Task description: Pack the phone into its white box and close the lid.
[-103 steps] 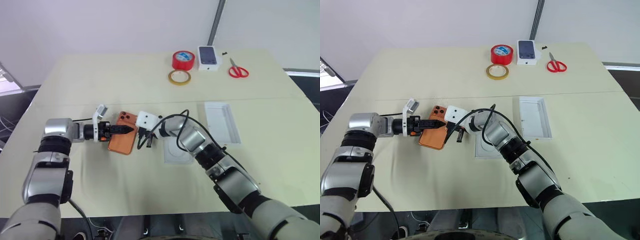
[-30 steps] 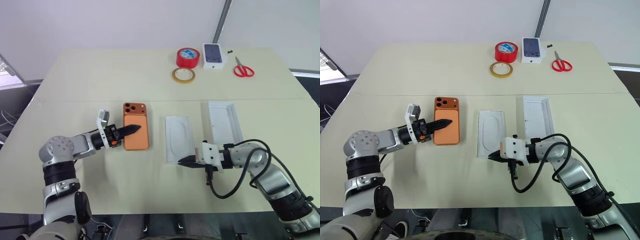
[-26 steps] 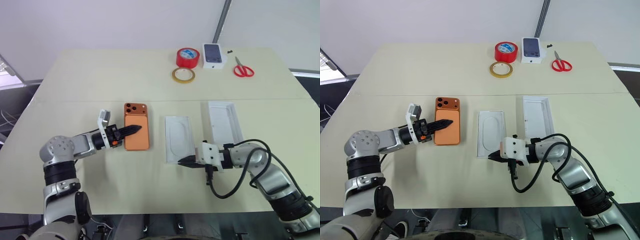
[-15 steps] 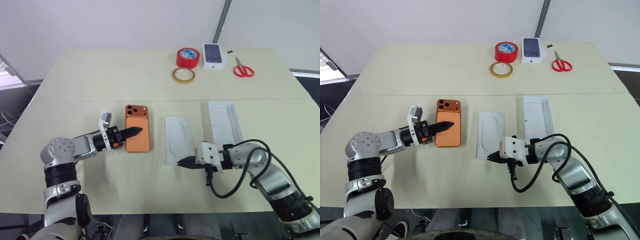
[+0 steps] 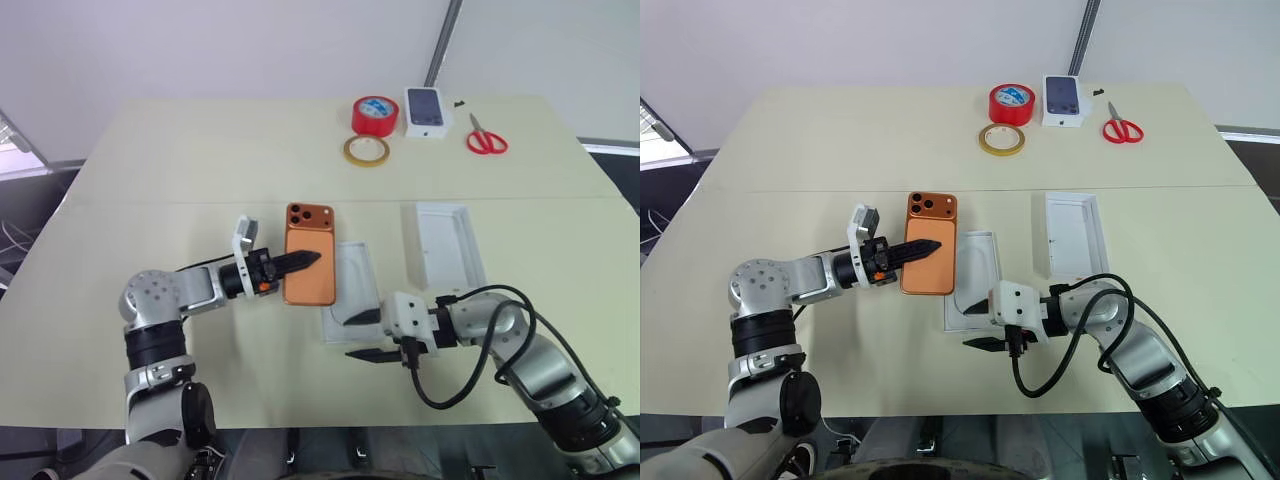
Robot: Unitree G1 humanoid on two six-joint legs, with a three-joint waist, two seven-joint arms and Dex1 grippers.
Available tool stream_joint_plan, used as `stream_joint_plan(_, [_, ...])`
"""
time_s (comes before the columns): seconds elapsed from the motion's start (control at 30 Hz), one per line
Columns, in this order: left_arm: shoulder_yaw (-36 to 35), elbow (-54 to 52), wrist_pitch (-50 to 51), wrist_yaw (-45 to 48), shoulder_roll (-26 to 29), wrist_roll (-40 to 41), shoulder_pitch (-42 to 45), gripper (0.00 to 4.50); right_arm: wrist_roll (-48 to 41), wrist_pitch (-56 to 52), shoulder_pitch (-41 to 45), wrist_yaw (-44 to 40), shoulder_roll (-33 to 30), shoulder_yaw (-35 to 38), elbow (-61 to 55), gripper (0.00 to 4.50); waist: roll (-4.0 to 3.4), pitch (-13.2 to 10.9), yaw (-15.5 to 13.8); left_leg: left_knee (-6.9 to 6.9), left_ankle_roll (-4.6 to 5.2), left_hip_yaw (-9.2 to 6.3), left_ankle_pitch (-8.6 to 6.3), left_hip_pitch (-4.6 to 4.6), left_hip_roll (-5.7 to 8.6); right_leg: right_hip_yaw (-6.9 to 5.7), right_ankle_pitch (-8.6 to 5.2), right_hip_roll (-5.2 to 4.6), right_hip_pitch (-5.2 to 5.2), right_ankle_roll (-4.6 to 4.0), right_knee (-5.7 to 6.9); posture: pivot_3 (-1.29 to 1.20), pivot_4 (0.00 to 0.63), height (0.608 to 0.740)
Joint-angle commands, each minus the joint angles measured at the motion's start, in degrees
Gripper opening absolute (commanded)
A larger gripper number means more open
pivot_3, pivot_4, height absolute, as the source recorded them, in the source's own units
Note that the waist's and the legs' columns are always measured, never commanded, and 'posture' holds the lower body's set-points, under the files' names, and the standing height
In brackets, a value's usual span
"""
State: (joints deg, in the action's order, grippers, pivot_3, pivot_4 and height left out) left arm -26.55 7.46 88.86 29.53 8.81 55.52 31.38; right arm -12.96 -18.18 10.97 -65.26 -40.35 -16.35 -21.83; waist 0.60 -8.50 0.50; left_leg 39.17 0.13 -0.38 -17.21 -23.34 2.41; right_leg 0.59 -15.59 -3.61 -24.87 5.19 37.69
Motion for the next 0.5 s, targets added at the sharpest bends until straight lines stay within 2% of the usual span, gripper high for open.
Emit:
stream_joint_plan(0.03, [-1.15,-3.15,0.99,-0.78,-1.33,3.21,-0.47,0.00,-8.28,-5.11,-1.33,-2.37,-4.06,6.70,-6.88,2.83,0.02,0.00,-0.24,0.00,0.01,0.00,0.00,-0.01,0.00,0.00,0.00,0.00,0.00,0.00,0.00,0.00,0.150,0.740])
stream_joint_plan(0.13, [-1.17,-3.41,0.60,-2.12,-2.89,3.31,-1.08,0.00,-11.60,-6.48,-1.98,-2.57,-6.57,12.04,-5.18,2.83,0.02,0.01,-0.85,0.01,0.04,-0.03,-0.02,0.03,0.00,0.00,0.00,0.00,0.15,0.00,-0.18,0.00,0.150,0.740])
stream_joint_plan(0.23, [-0.52,-3.61,0.50,-3.76,-5.06,3.25,-1.98,0.00,-7.40,-0.67,-1.49,-3.07,-9.49,15.11,4.48,2.83,0.03,0.01,-1.16,0.00,0.06,-0.03,-0.04,0.04,0.00,-0.01,0.00,0.00,0.18,0.00,-0.23,0.00,0.150,0.740])
stream_joint_plan(0.33, [-0.26,-2.92,1.63,-5.46,-6.55,2.95,-2.32,0.00,-4.24,4.91,-0.42,-2.73,-10.28,15.47,11.05,2.83,0.04,0.01,-1.22,0.00,0.10,-0.01,-0.05,0.05,0.00,-0.01,0.00,0.00,0.23,0.00,-0.28,0.00,0.150,0.740])
stream_joint_plan(0.5, [3.60,-2.60,0.22,-6.05,-7.44,1.06,-3.55,0.00,-3.39,7.87,2.52,-1.10,-8.11,15.38,15.15,2.83,0.02,0.01,-1.03,-0.01,0.04,0.00,-0.02,0.08,-0.02,0.00,0.00,0.05,0.21,0.00,-0.24,0.00,0.150,0.740])
